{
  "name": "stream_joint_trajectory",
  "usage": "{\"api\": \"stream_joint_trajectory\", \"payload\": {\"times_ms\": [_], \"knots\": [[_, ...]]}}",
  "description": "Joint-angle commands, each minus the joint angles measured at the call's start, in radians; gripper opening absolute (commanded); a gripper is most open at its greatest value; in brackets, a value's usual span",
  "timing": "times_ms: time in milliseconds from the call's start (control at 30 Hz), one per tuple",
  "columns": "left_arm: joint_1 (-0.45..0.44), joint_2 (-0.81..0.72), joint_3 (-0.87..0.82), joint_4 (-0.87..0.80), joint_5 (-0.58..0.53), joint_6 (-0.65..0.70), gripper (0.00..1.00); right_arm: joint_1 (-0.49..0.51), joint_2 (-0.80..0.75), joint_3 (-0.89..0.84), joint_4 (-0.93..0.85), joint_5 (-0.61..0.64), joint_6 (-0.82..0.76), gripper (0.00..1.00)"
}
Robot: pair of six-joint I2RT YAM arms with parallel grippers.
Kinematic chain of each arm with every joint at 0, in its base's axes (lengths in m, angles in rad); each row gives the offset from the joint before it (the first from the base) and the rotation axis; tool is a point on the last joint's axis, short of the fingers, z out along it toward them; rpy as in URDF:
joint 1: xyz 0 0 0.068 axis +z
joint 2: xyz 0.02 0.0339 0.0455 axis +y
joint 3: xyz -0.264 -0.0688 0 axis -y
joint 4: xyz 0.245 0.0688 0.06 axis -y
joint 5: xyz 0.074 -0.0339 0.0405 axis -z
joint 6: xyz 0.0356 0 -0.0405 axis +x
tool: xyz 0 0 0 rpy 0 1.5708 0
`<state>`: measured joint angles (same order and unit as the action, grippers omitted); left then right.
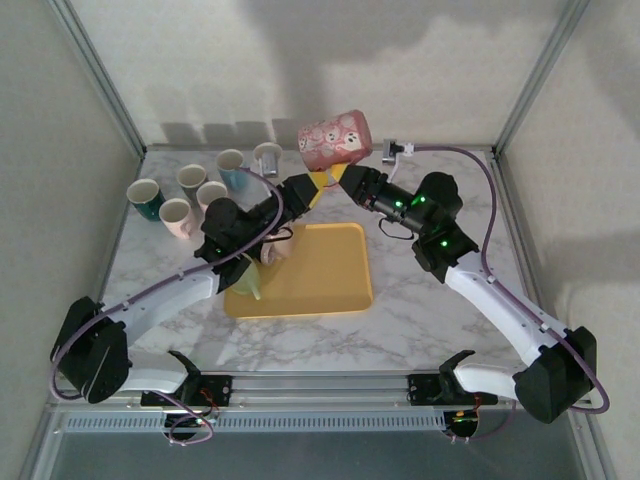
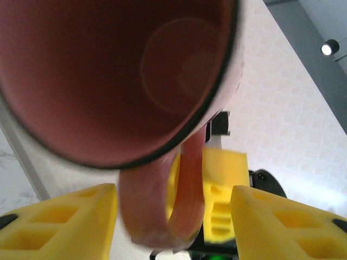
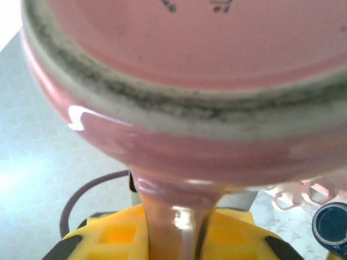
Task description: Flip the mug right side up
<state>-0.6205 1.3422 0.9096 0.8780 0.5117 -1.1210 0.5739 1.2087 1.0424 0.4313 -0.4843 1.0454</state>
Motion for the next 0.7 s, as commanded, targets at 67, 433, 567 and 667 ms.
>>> {"api": "stream_joint_trajectory", "payload": {"times_ms": [67, 433, 567, 667], "knots": [[-0.008, 0.040, 0.088, 0.080, 0.001, 0.010, 0.49, 0.004, -0.039, 0.005, 0.174, -0.010, -0.002, 0.00], [-0.004, 0.067, 0.103, 0.142, 0.018, -0.007, 0.09, 0.004, -0.033, 0.008, 0.121, -0.001, -0.044, 0.00], [-0.002, 0.040, 0.097, 0.120, 0.002, 0.022, 0.00, 0.003, -0.048, 0.012, 0.035, 0.024, -0.089, 0.00], [-0.002, 0.018, 0.099, 0.069, -0.014, 0.060, 0.00, 0.003, -0.064, 0.023, -0.056, 0.053, -0.133, 0.00]]}}
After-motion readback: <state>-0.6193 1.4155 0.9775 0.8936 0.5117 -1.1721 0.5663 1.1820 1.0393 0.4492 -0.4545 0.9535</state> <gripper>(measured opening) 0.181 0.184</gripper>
